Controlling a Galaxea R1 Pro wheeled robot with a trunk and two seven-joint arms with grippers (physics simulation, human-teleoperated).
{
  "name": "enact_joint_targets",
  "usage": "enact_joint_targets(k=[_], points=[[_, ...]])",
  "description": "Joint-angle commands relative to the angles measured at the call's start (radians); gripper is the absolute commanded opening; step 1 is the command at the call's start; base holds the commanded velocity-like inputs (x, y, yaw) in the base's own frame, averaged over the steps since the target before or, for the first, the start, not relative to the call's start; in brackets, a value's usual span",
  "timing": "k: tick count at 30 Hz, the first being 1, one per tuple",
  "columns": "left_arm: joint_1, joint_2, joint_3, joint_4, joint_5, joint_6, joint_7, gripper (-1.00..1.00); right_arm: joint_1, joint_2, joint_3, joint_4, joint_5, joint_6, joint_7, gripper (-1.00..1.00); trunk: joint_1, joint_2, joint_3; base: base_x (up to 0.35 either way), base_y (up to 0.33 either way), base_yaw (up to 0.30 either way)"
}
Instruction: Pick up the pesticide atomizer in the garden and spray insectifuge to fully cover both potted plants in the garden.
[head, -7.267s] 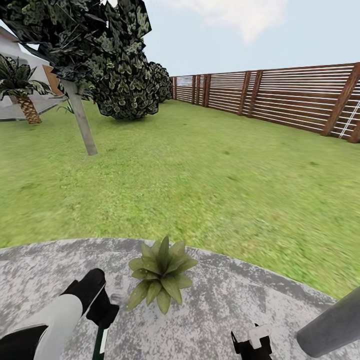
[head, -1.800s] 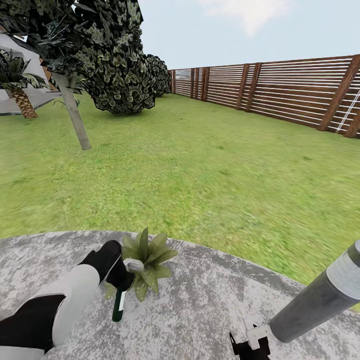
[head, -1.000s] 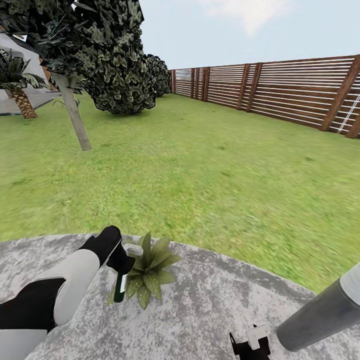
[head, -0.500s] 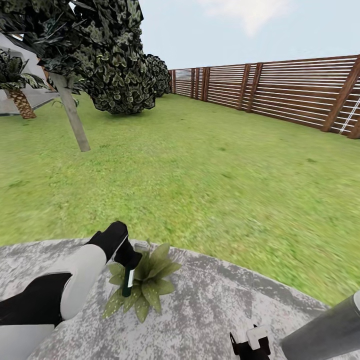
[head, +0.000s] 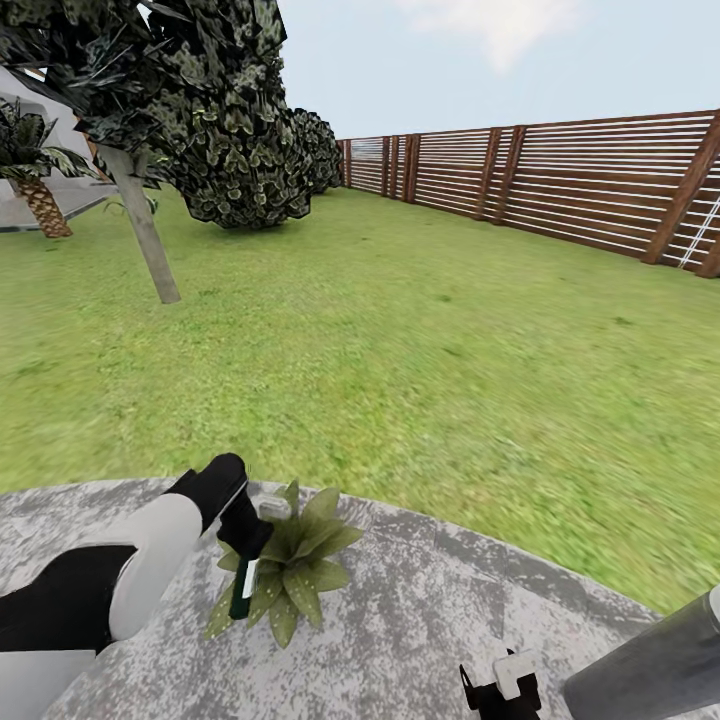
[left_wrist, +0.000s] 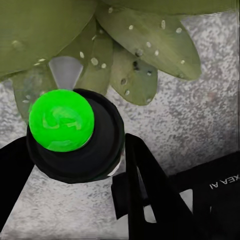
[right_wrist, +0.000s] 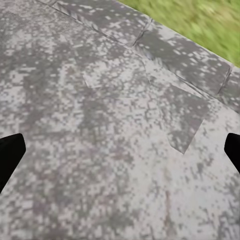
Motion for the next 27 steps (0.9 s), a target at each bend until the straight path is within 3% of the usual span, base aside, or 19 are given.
enact_joint_targets(k=[1,2,4,6,8,12,17,22,25,27], points=[[0.000,0.002,-0.035,-0.002,-0.013,0.003,-0.054,-1.00,-0.001,0.000,-0.006,0.001,0.011,-0.003,-0.004,1.00,0.000,0.000,-0.001,0.000,0.000,0.000],[0.001,0.002,-0.096,-0.003,-0.014,0.003,-0.119,-1.00,-0.001,0.000,-0.006,0.001,0.011,-0.003,-0.004,1.00,0.000,0.000,-0.001,0.000,0.000,0.000],[0.001,-0.003,-0.176,-0.012,-0.014,0.004,-0.189,-1.00,-0.001,0.000,-0.006,0.001,0.010,-0.003,-0.004,1.00,0.000,0.000,-0.001,0.000,0.000,0.000],[-0.012,-0.015,-0.209,-0.019,-0.015,0.005,-0.225,-1.00,-0.001,0.000,-0.006,0.001,0.011,-0.003,-0.004,1.00,0.000,0.000,-0.001,0.000,0.000,0.000],[-0.048,-0.019,-0.216,-0.018,-0.012,0.006,-0.236,-1.00,-0.001,0.000,-0.006,0.001,0.010,-0.003,-0.004,1.00,0.000,0.000,-0.001,0.000,0.000,0.000],[-0.061,-0.006,-0.222,-0.016,-0.013,0.004,-0.263,-1.00,-0.001,0.000,-0.006,0.001,0.010,-0.003,-0.003,1.00,0.000,0.000,-0.001,0.000,0.000,0.000],[-0.060,0.058,-0.230,-0.013,-0.014,-0.003,-0.284,-1.00,-0.001,0.000,-0.006,0.001,0.010,-0.003,-0.004,1.00,0.000,0.000,-0.001,0.000,0.000,0.000],[-0.048,0.049,-0.235,-0.007,-0.018,-0.005,-0.284,-1.00,-0.001,0.000,-0.006,0.001,0.010,-0.003,-0.004,1.00,0.000,0.000,-0.001,0.000,0.000,0.000],[-0.045,0.042,-0.280,-0.004,-0.030,-0.003,-0.289,-1.00,-0.001,0.000,-0.006,0.001,0.011,-0.003,-0.004,1.00,0.000,0.000,-0.001,0.000,0.000,0.000],[-0.044,0.048,-0.328,-0.004,-0.034,-0.005,-0.336,-1.00,-0.001,0.000,-0.006,0.001,0.010,-0.003,-0.004,1.00,0.000,0.000,-0.001,0.000,0.000,0.000]])
